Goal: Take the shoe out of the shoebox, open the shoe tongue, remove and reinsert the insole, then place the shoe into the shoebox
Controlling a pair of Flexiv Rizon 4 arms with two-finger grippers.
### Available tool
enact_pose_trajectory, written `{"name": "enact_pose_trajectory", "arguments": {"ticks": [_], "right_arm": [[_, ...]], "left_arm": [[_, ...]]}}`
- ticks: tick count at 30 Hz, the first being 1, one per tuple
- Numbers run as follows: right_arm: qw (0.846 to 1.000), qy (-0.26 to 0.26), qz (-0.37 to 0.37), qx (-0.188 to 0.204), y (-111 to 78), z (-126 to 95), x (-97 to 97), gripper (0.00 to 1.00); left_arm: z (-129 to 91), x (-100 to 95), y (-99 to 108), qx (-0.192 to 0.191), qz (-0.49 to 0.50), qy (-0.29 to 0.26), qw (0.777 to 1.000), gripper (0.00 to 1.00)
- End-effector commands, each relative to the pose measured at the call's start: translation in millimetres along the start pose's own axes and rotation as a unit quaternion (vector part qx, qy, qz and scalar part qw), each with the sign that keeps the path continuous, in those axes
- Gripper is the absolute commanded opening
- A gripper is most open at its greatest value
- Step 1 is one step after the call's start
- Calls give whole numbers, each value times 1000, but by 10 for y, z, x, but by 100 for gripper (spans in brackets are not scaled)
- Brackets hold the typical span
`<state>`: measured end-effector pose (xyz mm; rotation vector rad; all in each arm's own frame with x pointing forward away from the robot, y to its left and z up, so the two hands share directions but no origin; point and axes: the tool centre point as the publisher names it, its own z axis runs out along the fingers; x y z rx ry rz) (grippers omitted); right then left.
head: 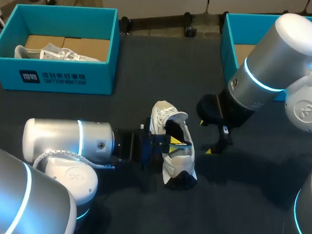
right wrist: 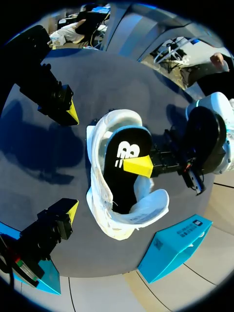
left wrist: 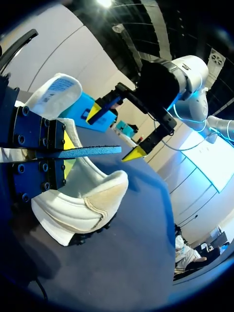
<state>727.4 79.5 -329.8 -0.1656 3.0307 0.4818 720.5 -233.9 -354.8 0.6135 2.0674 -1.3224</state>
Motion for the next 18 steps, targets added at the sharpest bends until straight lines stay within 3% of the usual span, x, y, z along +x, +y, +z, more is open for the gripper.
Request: {"name": "enact_pose_trajectory", "arguments": {"ticks": [1,3,5,8,16,18], "right_arm": [[1000,0,0,1,6,13,0,100],[1000,0,0,1,6,13,0,100],[1000,0,0,1,6,13,0,100],[1000,0,0,1,6,13,0,100],[1000,0,0,1,6,13,0,100],[1000,0,0,1,6,13,0,100]], "left_arm": [[13,37,-32,-3,0,-6,1000,40],[-19,12,-94,2,-2,-9,1000,46],[-40,-6,-140,7,-2,-9,1000,44],[-72,-31,-231,12,-3,-8,1000,34],[-83,-46,-344,22,0,-2,1000,18],[-61,-28,-332,23,-1,0,1000,3]]}}
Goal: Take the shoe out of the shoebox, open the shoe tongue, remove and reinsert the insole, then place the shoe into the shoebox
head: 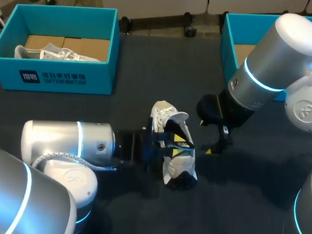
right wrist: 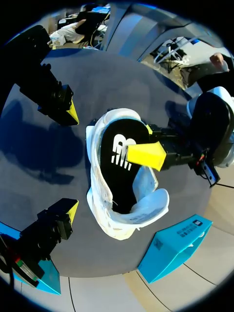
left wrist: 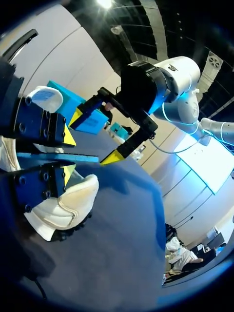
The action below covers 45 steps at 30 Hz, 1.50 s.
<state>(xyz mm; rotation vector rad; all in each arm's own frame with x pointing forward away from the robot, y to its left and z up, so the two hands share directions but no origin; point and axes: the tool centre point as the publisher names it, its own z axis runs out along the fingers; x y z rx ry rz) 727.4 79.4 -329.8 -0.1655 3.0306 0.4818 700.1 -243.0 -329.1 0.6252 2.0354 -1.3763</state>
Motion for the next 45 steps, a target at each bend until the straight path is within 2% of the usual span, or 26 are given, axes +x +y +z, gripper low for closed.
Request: {"name": "enact_pose_trajectory", "arguments": {"ticks": [1,10,17,20,21,22,23,24,28,30,32,45], "right_arm": [[1000,0,0,1,7,13,0,100],[1000,0,0,1,7,13,0,100],[1000,0,0,1,7,13,0,100],[1000,0,0,1,7,13,0,100],[1000,0,0,1,7,13,0,100],[1000,0,0,1,7,13,0,100],[1000,0,0,1,7,13,0,100],[1000,0,0,1,7,13,0,100],[1000,0,0,1,7,13,0,100],[1000,0,0,1,7,13,0,100],[1000,0,0,1,7,13,0,100],[1000,0,0,1,7,13,0,100]], "left_arm": [[-7,21,4,0,-1,5,1000,0],[46,92,166,0,-12,12,1000,0],[30,87,329,-22,-16,15,1000,0],[23,83,312,-23,-16,15,1000,0],[17,71,260,-19,-16,15,1000,28],[10,63,234,-14,-15,16,1000,49],[2,51,209,-13,-15,15,1000,62],[-6,41,187,-11,-13,15,1000,68],[-39,0,104,-3,-9,16,1000,75],[-63,-26,66,0,-7,18,1000,82],[-88,-51,49,2,-5,19,1000,83],[-214,-217,-40,8,9,25,1000,80]]}}
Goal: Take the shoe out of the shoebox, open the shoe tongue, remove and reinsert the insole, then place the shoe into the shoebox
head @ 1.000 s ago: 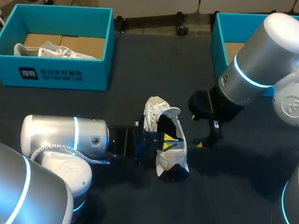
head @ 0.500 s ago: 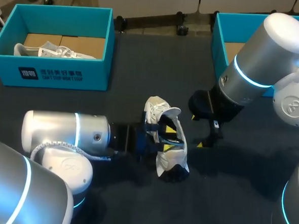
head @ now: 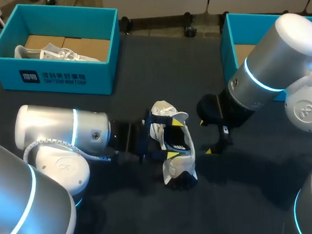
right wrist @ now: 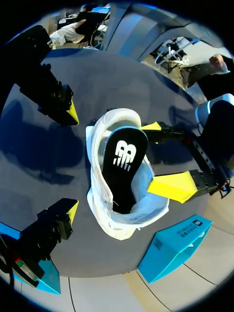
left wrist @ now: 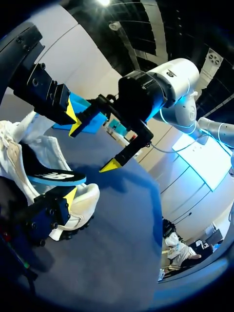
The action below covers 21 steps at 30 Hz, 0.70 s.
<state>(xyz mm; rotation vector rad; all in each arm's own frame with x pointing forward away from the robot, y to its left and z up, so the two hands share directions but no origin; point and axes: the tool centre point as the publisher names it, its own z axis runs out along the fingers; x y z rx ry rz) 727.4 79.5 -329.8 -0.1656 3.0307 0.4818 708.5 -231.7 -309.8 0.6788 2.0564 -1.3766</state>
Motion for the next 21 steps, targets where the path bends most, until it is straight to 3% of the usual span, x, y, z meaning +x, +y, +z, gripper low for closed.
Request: {"name": "enact_pose_trajectory", "arguments": {"ticks": [1,9,15,21], "right_arm": [[1000,0,0,1,6,13,0,100],[1000,0,0,1,6,13,0,100],[1000,0,0,1,6,13,0,100],[1000,0,0,1,6,13,0,100]], "left_arm": [[-76,-30,-20,4,3,3,1000,80],[-117,-60,-64,10,4,11,1000,81],[-11,-45,-38,24,-8,12,1000,71],[53,-4,-32,29,-15,21,999,73]]}}
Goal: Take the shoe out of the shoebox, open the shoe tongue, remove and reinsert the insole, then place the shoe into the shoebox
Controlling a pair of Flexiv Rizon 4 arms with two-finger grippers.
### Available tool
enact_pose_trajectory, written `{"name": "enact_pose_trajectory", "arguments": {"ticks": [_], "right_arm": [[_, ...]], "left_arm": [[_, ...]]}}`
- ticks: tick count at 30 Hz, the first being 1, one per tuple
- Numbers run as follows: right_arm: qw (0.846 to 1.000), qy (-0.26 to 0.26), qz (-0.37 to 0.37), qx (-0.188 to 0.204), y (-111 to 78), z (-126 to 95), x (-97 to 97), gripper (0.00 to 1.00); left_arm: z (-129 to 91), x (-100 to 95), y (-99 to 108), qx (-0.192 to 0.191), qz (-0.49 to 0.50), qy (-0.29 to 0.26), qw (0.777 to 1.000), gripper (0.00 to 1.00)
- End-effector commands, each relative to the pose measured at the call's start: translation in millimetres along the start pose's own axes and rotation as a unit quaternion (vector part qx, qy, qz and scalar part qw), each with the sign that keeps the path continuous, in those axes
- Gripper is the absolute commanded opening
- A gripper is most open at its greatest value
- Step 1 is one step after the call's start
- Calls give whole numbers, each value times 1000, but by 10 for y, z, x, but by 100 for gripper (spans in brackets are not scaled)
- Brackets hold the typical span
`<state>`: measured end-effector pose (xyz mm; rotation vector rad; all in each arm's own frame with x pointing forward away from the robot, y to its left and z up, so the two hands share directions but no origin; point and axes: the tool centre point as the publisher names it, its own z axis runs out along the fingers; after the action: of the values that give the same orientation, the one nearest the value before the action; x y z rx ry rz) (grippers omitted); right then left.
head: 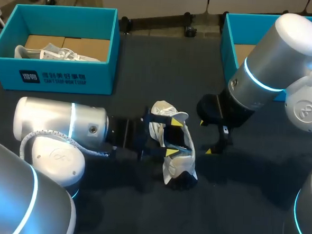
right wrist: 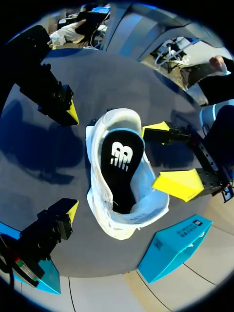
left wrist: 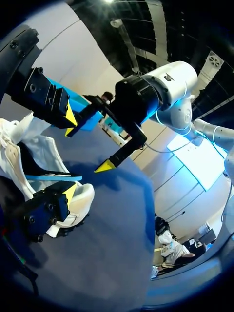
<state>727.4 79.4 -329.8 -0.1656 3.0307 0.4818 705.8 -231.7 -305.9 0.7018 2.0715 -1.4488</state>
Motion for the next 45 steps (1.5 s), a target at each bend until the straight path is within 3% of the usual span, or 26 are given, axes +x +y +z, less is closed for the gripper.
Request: {"name": "enact_pose_trajectory", "arguments": {"ticks": [1,4,7,14,22,25,28,30,34,36,38,40,45], "right_arm": [[1000,0,0,1,7,13,0,100],[1000,0,0,1,7,13,0,100],[1000,0,0,1,7,13,0,100],[1000,0,0,1,7,13,0,100],[1000,0,0,1,7,13,0,100],[1000,0,0,1,7,13,0,100],[1000,0,0,1,7,13,0,100],[1000,0,0,1,7,13,0,100],[1000,0,0,1,7,13,0,100],[1000,0,0,1,7,13,0,100],[1000,0,0,1,7,13,0,100],[1000,0,0,1,7,13,0,100],[1000,0,0,1,7,13,0,100]], "left_arm": [[71,8,7,4,1,6,1000,72],[38,2,-23,6,2,7,1000,80],[-49,-24,-38,4,4,7,1000,94],[-172,-80,-70,-1,8,7,1000,98],[-227,-125,-111,1,11,13,1000,93],[-254,-152,-102,-1,14,22,1000,85],[-295,-182,-106,-1,17,43,999,83],[-331,-209,-97,0,21,61,998,74],[-377,-273,-94,2,28,80,996,67],[-389,-310,-94,7,35,94,995,58],[-404,-345,-97,10,39,103,994,58],[-429,-398,-116,15,48,127,991,50],[-487,-497,-148,28,73,185,980,46]]}}
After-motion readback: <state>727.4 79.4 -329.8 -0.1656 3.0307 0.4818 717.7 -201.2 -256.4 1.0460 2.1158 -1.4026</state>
